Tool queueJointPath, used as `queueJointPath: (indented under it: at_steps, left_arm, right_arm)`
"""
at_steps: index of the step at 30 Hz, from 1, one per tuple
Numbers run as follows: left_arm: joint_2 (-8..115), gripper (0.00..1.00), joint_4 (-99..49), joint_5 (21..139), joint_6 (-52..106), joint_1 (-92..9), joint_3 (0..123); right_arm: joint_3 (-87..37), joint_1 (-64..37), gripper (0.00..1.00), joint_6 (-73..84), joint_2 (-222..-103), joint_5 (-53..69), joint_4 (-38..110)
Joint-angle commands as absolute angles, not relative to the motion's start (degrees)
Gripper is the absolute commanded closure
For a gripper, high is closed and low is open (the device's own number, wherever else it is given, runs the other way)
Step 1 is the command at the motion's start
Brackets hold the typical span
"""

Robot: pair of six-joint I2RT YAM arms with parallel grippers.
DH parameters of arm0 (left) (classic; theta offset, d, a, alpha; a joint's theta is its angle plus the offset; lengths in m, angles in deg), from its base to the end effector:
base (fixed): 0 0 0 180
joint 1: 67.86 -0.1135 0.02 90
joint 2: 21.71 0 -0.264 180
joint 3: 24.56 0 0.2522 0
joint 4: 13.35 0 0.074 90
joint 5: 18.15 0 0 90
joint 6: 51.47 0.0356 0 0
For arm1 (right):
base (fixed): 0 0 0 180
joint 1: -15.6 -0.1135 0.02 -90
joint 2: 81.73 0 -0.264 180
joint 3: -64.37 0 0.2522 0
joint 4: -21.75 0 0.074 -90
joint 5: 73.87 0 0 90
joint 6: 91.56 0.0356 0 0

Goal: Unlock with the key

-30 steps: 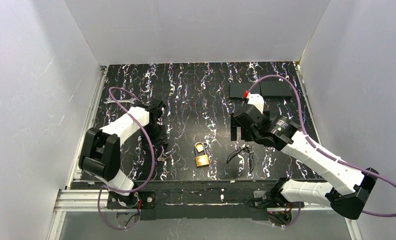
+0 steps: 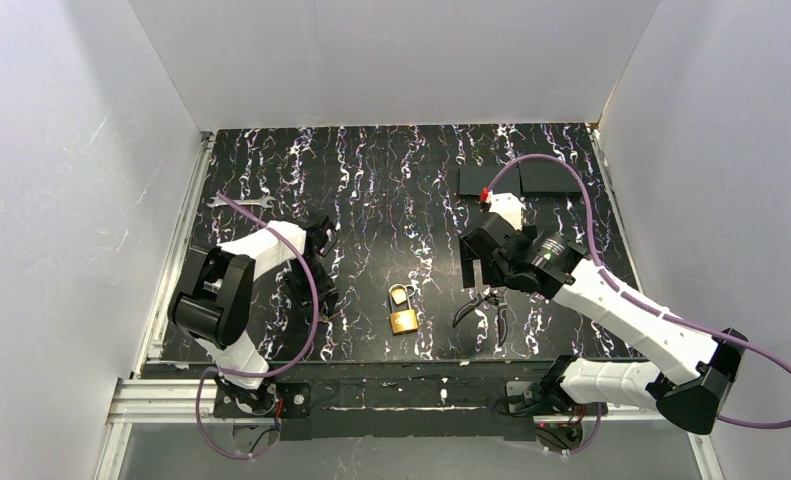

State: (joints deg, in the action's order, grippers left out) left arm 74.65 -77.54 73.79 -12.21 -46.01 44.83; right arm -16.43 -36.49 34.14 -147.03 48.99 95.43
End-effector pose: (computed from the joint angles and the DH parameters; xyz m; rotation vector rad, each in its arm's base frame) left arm 0.2518 -0.1023 0.1519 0.7751 -3.0068 0.0238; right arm 0.1427 0.1518 0.3325 -0.1399 2.3618 -0.0350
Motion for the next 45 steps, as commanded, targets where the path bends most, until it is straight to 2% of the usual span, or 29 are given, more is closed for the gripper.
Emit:
queueJointPath:
  at_steps: [1, 11, 18, 27, 32, 37, 45]
  left_arm:
    - [73.4, 0.59, -77.6, 72.6, -13.9, -46.0, 43.5]
    - [70.0, 0.58, -77.1, 69.4, -15.9, -46.6, 41.5]
    - [67.2, 0.47, -77.3, 69.3, -16.6, -46.6, 40.4]
    - [67.5, 0.45, -75.0, 70.1, -14.3, -46.6, 38.9]
    - [68.9, 0.54, -73.6, 70.2, -13.9, -46.6, 38.0]
    - [69.6, 0.68, -73.4, 70.1, -13.7, -46.6, 38.1]
    - [68.6, 0.80, -73.4, 69.8, -13.4, -46.6, 38.0]
  right_arm:
    - [-17.4, -36.3, 0.00, 33.7, -146.3, 50.6, 95.4]
    - [-17.3, -36.4, 0.00, 33.3, -146.3, 50.6, 95.7]
    - [-17.0, -36.4, 0.00, 33.5, -146.4, 50.4, 95.6]
    - [-16.9, -36.4, 0.00, 33.8, -146.4, 50.4, 95.2]
    - [-16.8, -36.4, 0.00, 33.9, -146.2, 50.4, 95.1]
    - [-16.7, -36.3, 0.00, 33.9, -145.9, 50.7, 95.3]
    - [-16.4, -36.4, 0.00, 33.9, -145.7, 50.5, 95.0]
